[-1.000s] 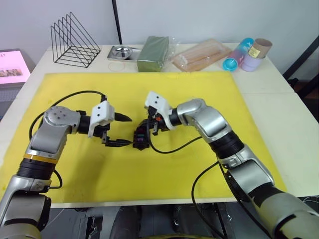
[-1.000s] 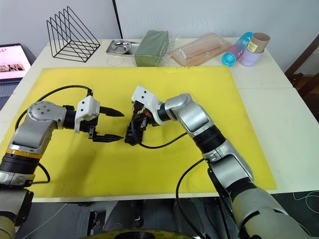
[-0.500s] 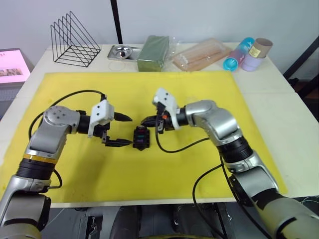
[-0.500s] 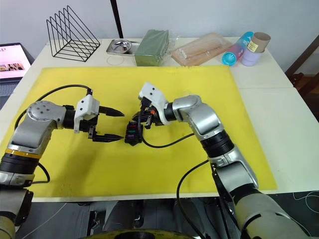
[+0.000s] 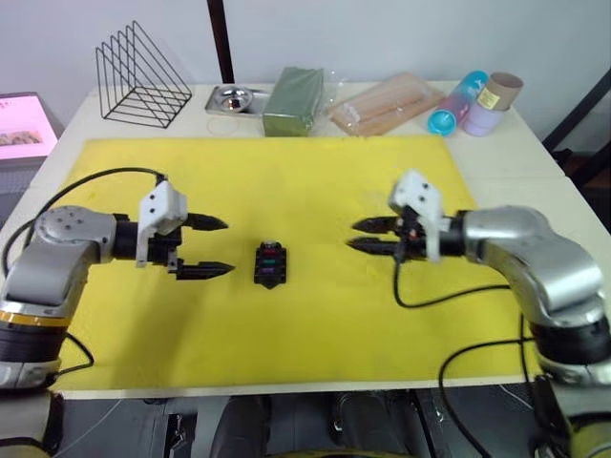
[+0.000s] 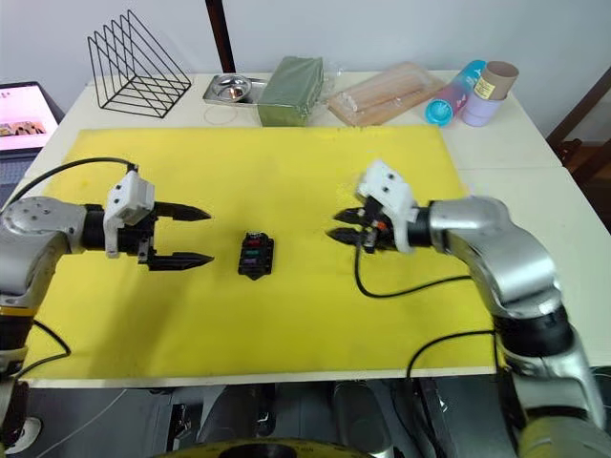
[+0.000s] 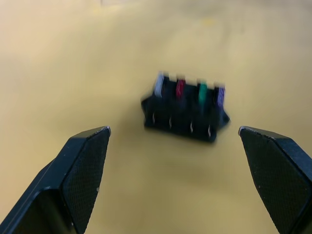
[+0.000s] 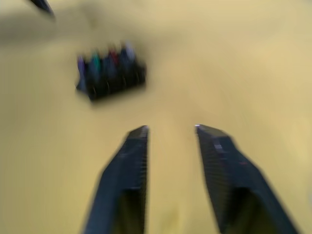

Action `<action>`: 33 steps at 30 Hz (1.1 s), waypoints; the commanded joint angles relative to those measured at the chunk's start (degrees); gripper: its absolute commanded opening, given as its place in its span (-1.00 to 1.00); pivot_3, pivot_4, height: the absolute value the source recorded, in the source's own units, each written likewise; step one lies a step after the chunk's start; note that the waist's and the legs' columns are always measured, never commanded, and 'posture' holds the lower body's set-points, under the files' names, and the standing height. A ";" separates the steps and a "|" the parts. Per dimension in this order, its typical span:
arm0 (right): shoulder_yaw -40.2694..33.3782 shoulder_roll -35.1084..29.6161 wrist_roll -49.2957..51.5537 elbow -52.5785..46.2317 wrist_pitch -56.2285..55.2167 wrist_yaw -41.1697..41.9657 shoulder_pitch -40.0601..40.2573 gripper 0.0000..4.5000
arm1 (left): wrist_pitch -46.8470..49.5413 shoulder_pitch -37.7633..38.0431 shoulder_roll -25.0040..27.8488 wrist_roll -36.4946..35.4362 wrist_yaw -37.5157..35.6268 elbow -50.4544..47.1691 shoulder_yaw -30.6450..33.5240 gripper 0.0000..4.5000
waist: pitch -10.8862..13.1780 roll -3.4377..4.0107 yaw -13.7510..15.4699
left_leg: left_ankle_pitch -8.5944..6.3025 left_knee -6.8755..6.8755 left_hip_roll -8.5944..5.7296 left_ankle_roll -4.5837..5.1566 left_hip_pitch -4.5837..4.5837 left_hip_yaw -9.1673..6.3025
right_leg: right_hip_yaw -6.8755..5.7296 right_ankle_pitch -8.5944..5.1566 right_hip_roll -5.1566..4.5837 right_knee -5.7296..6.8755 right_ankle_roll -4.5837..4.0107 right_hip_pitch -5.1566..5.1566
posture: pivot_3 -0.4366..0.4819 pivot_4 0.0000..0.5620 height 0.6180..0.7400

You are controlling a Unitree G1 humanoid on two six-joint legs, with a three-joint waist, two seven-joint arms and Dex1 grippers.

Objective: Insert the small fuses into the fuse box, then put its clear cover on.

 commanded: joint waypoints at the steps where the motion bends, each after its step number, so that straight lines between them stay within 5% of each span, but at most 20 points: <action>1: -8.98 -2.87 1.45 -4.09 -2.80 -0.17 6.13 0.34 | -2.32 3.19 2.35 -0.04 0.27 -0.54 3.96 1.00 | 0.01 -0.01 -0.01 | 0.00 0.00 0.00 0.00 0.00 0.02 | 0.00 0.00 0.00 -0.03 0.00 0.00 | -0.05 -0.47 1.00; 5: -15.64 -4.78 0.77 -5.85 -5.63 -1.01 15.14 0.99 | -1.68 5.96 3.21 -1.12 1.47 -0.38 6.60 1.00 | 0.00 -0.02 -0.03 | 0.00 0.05 0.01 0.00 0.13 0.10 | 0.04 0.01 0.02 0.02 0.00 0.11 | -0.05 -0.47 1.00; 11: -20.31 -3.28 2.02 -8.07 -6.60 -4.57 21.01 0.99 | 0.42 8.53 3.53 -1.93 2.76 -1.62 7.85 1.00 | 0.00 -0.03 0.03 | 0.00 0.05 0.00 0.00 0.13 0.13 | 0.06 0.01 0.01 0.02 0.01 0.13 | -0.05 -0.47 1.00; 19: -19.31 -2.76 4.03 -6.27 -6.80 -8.13 18.13 0.99 | -0.62 6.74 2.81 -1.60 2.64 -1.30 5.82 1.00 | 0.01 -0.04 0.11 | 0.00 0.05 0.00 0.00 0.14 0.14 | 0.06 0.01 0.03 0.02 0.00 0.13 | -0.05 -0.47 1.00; 33: -7.11 -1.61 0.92 10.08 -6.67 -11.93 1.16 0.99 | -2.40 -2.24 -2.73 -0.16 3.96 0.58 -0.74 1.00 | 0.01 -0.04 -0.14 | 0.00 0.07 -0.01 0.00 0.13 0.21 | 0.06 0.01 0.06 0.03 0.00 0.14 | -0.05 -0.47 1.00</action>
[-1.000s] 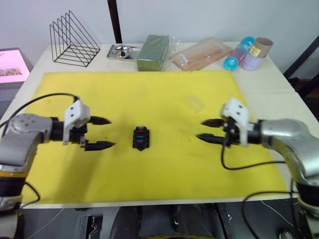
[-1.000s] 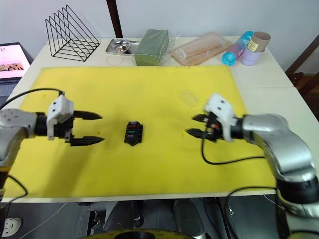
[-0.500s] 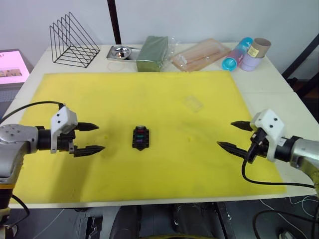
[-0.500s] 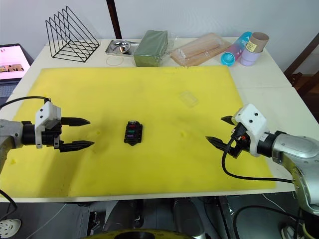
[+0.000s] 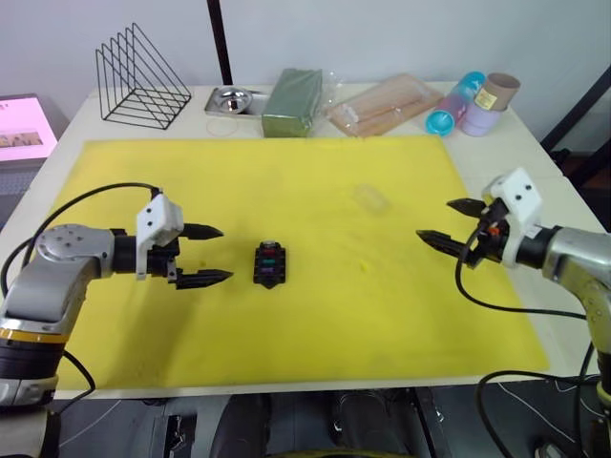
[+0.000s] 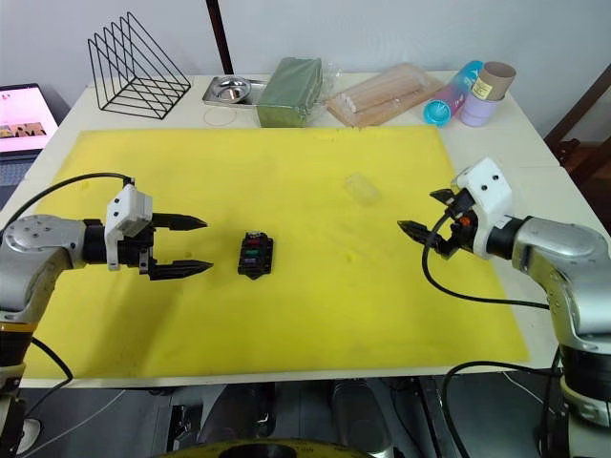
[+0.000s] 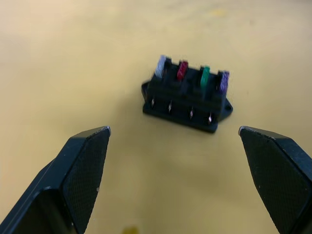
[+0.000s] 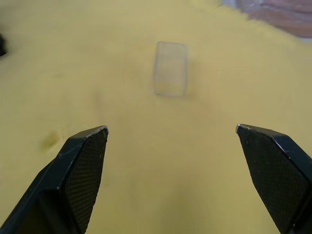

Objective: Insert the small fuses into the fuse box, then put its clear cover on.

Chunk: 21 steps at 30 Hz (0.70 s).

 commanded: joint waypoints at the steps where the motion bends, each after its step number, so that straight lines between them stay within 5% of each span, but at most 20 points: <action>1: 2.89 0.96 -0.66 0.72 0.32 -1.42 -3.41 0.99 | -1.69 -1.79 0.01 0.70 0.47 0.66 0.33 1.00 | 0.00 0.00 0.03 | 0.00 0.00 0.00 0.00 -0.01 0.00 | 0.00 0.00 0.00 0.00 0.00 -0.02 | -0.05 -0.47 1.00; 21: 9.00 6.41 -1.36 4.87 4.39 -6.27 -13.48 0.99 | 4.80 8.09 -1.86 -2.52 7.86 -13.46 2.49 1.00 | -0.01 0.01 0.15 | 0.00 0.02 0.02 0.00 -0.03 -0.11 | 0.02 0.01 -0.06 0.02 0.00 -0.03 | -0.05 -0.47 1.00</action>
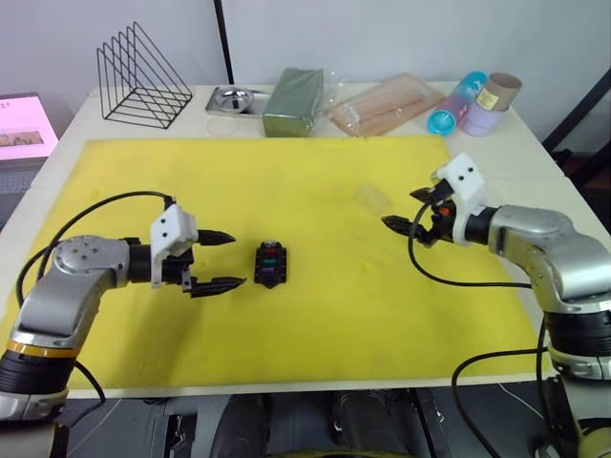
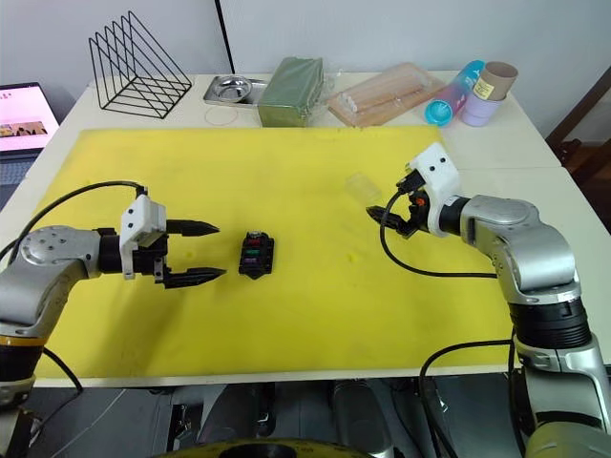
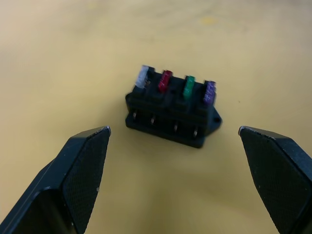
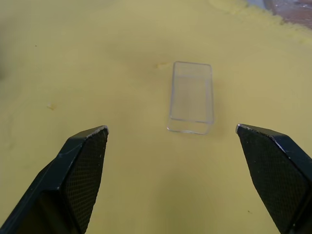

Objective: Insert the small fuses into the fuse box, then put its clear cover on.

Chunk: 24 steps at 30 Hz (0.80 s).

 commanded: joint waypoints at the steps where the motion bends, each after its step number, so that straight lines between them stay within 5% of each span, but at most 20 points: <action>1: -1.32 0.44 0.46 -1.89 0.48 -0.88 -2.22 0.99 | 3.35 1.59 0.24 -2.21 2.78 -5.42 1.78 1.00 | 0.00 0.00 0.02 | 0.00 0.00 0.00 0.00 0.00 -0.01 | 0.00 0.00 0.00 0.00 0.00 0.00 | -0.05 -0.47 1.00; 6: -1.04 1.88 1.38 -5.22 3.06 -2.49 -3.58 0.99 | 8.98 9.53 -3.27 -1.70 13.64 -16.93 2.06 1.00 | 0.00 0.00 -0.09 | 0.00 -0.02 0.05 0.00 0.01 -0.05 | 0.05 0.00 -0.07 0.00 0.00 0.00 | -0.05 -0.47 1.00; 24: -0.32 4.36 1.60 -5.87 7.70 -6.11 -7.01 0.99 | 16.73 17.77 -17.19 4.85 40.19 -28.40 -4.32 1.00 | -0.01 0.01 0.04 | 0.00 0.01 0.00 0.00 0.05 -0.08 | 0.06 0.01 -0.07 0.03 0.00 0.03 | -0.05 -0.47 1.00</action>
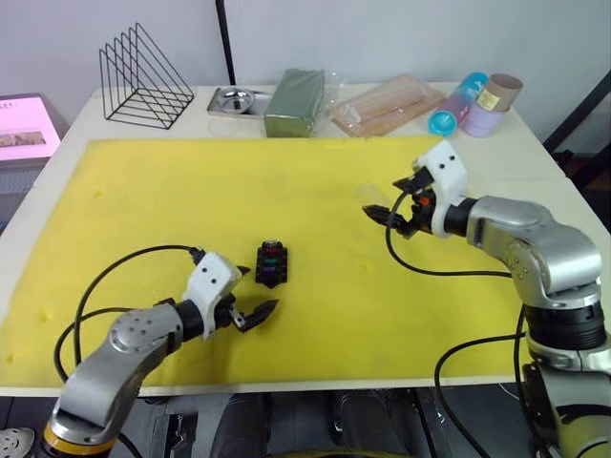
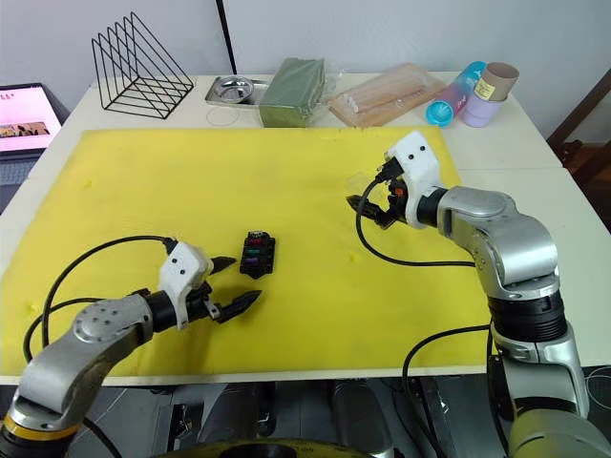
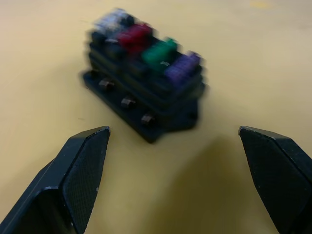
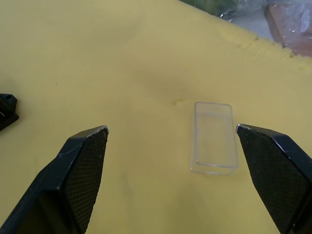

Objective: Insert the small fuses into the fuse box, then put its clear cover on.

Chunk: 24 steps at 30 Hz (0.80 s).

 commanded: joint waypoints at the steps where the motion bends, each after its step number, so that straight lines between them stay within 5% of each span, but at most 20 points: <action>1: -0.16 -0.07 -0.18 1.58 -0.31 0.18 -3.13 0.99 | -0.98 -0.49 -0.53 0.43 1.95 -2.21 1.44 1.00 | 0.00 0.00 -0.03 | 0.00 0.00 0.00 0.00 0.00 0.00 | 0.00 0.00 0.00 0.00 0.00 0.00 | -0.05 -0.47 1.00; 12: 5.52 2.46 -5.17 25.99 -4.91 3.45 -14.57 0.99 | -2.42 -8.36 7.97 -10.25 -12.20 -0.57 8.20 1.00 | 0.00 0.01 -0.16 | 0.00 -0.02 -0.05 0.00 0.02 0.08 | 0.00 0.01 0.05 -0.02 -0.02 -0.01 | -0.05 -0.47 1.00; 24: 9.52 6.08 -11.96 45.33 -15.08 8.90 -20.58 0.99 | -9.40 -17.25 13.94 -9.12 -21.90 10.30 7.34 1.00 | 0.01 0.02 -0.21 | 0.00 -0.03 -0.06 0.00 0.01 0.14 | -0.03 0.01 0.08 -0.03 -0.02 -0.02 | -0.05 -0.47 1.00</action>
